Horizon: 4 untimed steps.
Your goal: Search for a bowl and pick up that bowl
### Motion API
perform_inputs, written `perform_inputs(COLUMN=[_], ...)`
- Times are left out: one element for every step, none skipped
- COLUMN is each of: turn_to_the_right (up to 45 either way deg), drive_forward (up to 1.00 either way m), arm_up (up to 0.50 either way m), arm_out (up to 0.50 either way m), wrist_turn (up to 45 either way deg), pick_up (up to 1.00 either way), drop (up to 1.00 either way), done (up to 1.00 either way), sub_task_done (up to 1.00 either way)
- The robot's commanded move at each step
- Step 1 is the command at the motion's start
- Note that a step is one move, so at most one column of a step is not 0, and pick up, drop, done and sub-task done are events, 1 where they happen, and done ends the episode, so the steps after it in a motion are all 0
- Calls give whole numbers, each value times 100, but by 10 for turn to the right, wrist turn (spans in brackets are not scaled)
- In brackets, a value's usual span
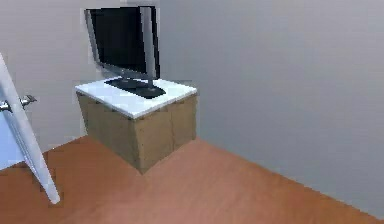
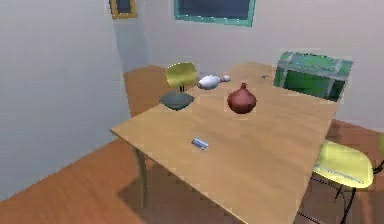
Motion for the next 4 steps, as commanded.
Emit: perform_inputs(turn_to_the_right=[450, 30, 0, 0], drive_forward=[0, 0, 85, 0], arm_up=[0, 0, 0, 50], arm_out=[0, 0, 0, 0], wrist_turn=[0, 0, 0, 0], pick_up=[0, 0, 0, 0], drop=[0, 0, 0, 0], done=[0, 0, 0, 0], sub_task_done=[0, 0, 0, 0])
